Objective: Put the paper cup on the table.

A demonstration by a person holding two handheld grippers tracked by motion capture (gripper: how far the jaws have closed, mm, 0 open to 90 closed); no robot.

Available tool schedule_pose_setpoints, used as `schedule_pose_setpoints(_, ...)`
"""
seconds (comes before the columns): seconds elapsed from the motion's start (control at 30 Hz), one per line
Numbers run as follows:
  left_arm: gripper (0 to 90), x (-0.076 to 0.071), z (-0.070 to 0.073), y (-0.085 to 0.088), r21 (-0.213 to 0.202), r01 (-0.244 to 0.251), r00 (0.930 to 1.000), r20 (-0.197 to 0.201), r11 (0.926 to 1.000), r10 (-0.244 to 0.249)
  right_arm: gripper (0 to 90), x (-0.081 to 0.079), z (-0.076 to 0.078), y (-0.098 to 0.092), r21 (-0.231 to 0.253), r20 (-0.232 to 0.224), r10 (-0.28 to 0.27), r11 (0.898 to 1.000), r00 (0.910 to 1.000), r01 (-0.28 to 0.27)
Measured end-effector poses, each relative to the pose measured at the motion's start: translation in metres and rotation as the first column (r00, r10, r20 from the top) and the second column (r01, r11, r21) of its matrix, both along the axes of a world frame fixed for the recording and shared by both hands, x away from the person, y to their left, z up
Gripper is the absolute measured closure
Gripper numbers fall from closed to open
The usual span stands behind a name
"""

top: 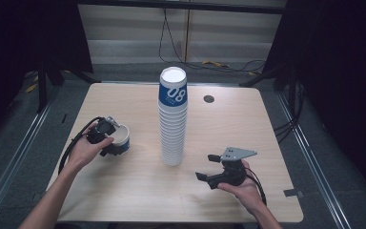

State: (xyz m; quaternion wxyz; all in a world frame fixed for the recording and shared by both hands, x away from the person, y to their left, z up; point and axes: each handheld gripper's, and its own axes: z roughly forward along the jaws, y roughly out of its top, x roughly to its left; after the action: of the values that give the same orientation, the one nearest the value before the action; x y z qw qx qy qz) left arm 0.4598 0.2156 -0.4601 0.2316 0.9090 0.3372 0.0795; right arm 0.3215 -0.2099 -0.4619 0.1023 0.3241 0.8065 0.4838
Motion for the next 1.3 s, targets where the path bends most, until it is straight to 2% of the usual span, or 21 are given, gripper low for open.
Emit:
schedule_pose_setpoints(0.07, 16.3, -0.002, 0.001, 0.004, -0.028, 0.003, 1.0000, 0.006, 0.9996, -0.003, 15.5, 0.000, 0.000, 0.000, 0.001, 0.001, -0.003, 1.000, 1.0000, 0.003)
schedule_pose_setpoints(0.17, 16.4, -0.007, 0.000, 0.010, -0.091, 0.005, 1.0000, 0.006, 0.9958, -0.005, 15.5, -0.001, 0.001, -0.001, 0.001, 0.001, -0.006, 1.000, 1.0000, 0.006)
schedule_pose_setpoints(0.23, 16.1, -0.012, -0.001, 0.014, -0.107, 0.000, 0.9998, 0.022, 0.9942, 0.002, 15.5, -0.001, 0.001, -0.001, 0.002, 0.000, -0.005, 1.000, 1.0000, 0.005)
schedule_pose_setpoints(0.3, 16.1, -0.016, -0.002, 0.018, -0.145, -0.003, 0.9999, 0.014, 0.9894, 0.006, 15.5, -0.001, 0.001, -0.001, 0.002, 0.000, -0.004, 1.000, 1.0000, 0.004)
schedule_pose_setpoints(0.4, 16.1, -0.023, -0.002, 0.023, -0.165, -0.021, 0.9993, 0.025, 0.9860, 0.026, 15.5, -0.001, 0.001, -0.001, 0.002, 0.000, -0.006, 1.000, 1.0000, 0.006)
schedule_pose_setpoints(0.47, 15.9, -0.028, -0.001, 0.026, -0.177, -0.031, 0.9974, 0.059, 0.9837, 0.042, 15.5, -0.001, 0.001, -0.001, 0.003, 0.001, -0.009, 1.000, 1.0000, 0.009)
schedule_pose_setpoints(0.57, 15.9, -0.035, -0.002, 0.027, -0.206, -0.029, 0.9974, 0.058, 0.9781, 0.042, 15.5, -0.001, 0.001, -0.002, 0.006, 0.000, -0.014, 1.000, 0.9999, 0.014)
schedule_pose_setpoints(0.63, 16.1, -0.041, -0.002, 0.025, -0.200, -0.028, 0.9965, 0.071, 0.9794, 0.043, 15.5, -0.001, 0.001, -0.002, 0.005, 0.000, -0.018, 1.000, 0.9998, 0.018)
schedule_pose_setpoints(0.73, 16.1, -0.050, -0.004, 0.026, -0.194, -0.023, 0.9969, 0.070, 0.9808, 0.037, 15.6, -0.002, 0.001, -0.003, 0.006, 0.002, -0.022, 1.000, 0.9998, 0.022)
schedule_pose_setpoints(0.8, 16.0, -0.056, -0.005, 0.027, -0.198, -0.026, 0.9948, 0.091, 0.9798, 0.045, 15.6, -0.002, 0.002, -0.004, 0.009, 0.003, -0.022, 1.000, 0.9997, 0.022)
schedule_pose_setpoints(0.9, 15.9, -0.064, -0.005, 0.028, -0.223, -0.041, 0.9917, 0.110, 0.9739, 0.067, 15.6, -0.002, 0.002, -0.004, 0.006, 0.008, -0.025, 1.000, 0.9996, 0.025)
schedule_pose_setpoints(0.97, 15.9, -0.070, -0.004, 0.026, -0.256, -0.056, 0.9882, 0.124, 0.9651, 0.090, 15.6, -0.002, 0.002, -0.004, 0.009, 0.006, -0.028, 1.000, 0.9996, 0.028)
schedule_pose_setpoints(1.0, 15.9, -0.073, -0.005, 0.025, -0.269, -0.066, 0.9879, 0.118, 0.9608, 0.101, 15.6, -0.002, 0.002, -0.004, 0.009, 0.007, -0.028, 1.000, 0.9996, 0.028)
schedule_pose_setpoints(1.07, 15.9, -0.080, -0.006, 0.021, -0.299, -0.056, 0.9887, 0.117, 0.9526, 0.094, 15.7, -0.002, 0.004, -0.004, 0.012, 0.010, -0.030, 0.999, 0.9995, 0.029)
schedule_pose_setpoints(1.17, 15.9, -0.090, -0.008, 0.014, -0.341, -0.042, 0.9927, 0.092, 0.9390, 0.078, 15.7, -0.003, 0.005, -0.005, 0.019, 0.016, -0.036, 0.999, 0.9992, 0.035)
schedule_pose_setpoints(1.3, 15.9, -0.099, -0.013, 0.006, -0.357, -0.032, 0.9944, 0.083, 0.9336, 0.065, 15.8, -0.004, 0.005, -0.007, 0.017, 0.018, -0.043, 0.999, 0.9989, 0.042)
